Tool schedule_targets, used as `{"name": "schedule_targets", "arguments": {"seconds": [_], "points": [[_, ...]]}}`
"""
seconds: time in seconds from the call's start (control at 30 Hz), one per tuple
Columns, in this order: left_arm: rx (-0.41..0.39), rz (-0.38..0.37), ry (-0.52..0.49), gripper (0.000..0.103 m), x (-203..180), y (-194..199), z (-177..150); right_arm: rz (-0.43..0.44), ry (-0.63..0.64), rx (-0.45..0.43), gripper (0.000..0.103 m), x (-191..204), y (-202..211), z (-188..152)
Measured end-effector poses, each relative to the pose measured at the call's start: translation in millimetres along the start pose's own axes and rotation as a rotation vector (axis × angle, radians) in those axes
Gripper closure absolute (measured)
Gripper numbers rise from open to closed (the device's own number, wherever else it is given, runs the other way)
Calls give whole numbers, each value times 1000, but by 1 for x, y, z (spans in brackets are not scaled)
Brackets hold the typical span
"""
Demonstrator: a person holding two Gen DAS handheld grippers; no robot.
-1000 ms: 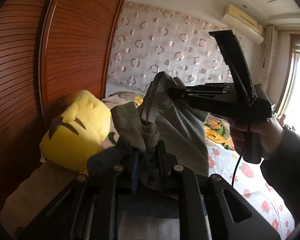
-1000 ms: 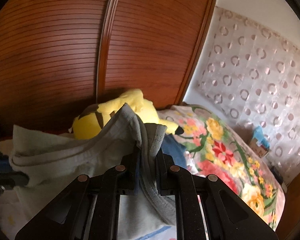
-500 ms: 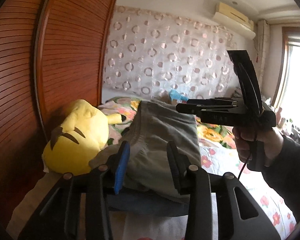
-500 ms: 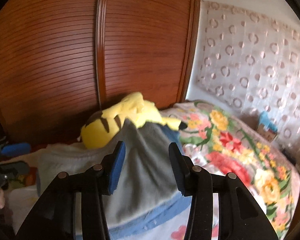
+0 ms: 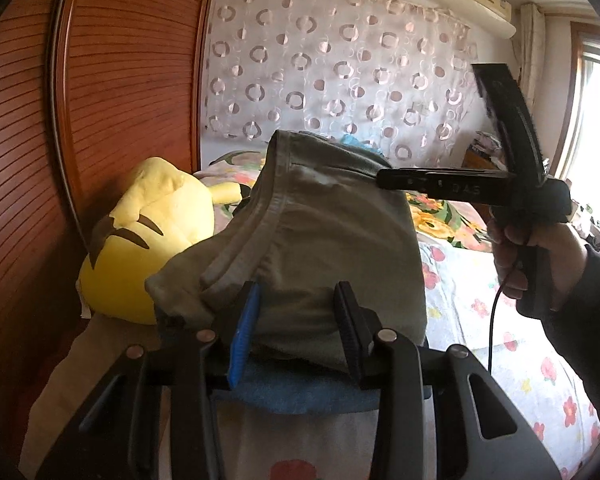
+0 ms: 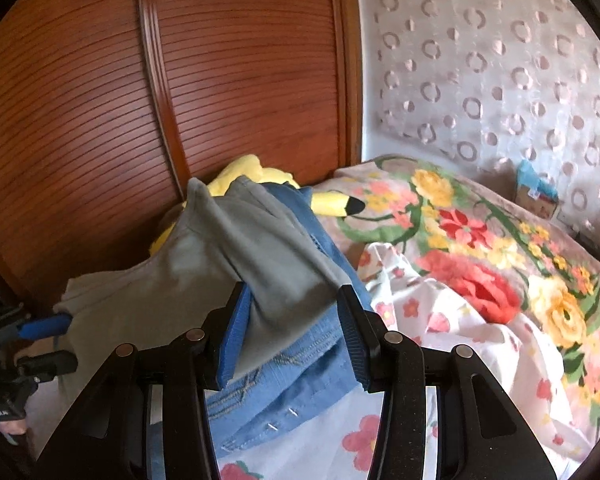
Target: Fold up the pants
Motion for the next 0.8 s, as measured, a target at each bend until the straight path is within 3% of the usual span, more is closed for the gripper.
{"name": "schedule_targets", "arguments": {"seconds": [0.4,0.8], "points": [[-12,-1,-60,64,-31,31,-3,-59,-36,-40,58,-2,93,-33],[-31,-76,-130,53,-83,63,-7,-136,-96,-70,51,-5,179,-83]]}}
Point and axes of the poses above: each gripper's, at about its wrist camera, not at the fingertips, and y roughly against the way its jaws point, x to its left, z to its top, the point moved 6 cm from there along -y, roughly the way its jaws point, and after that the axes turned 15 degrees about -z, right-handed, at the moved point
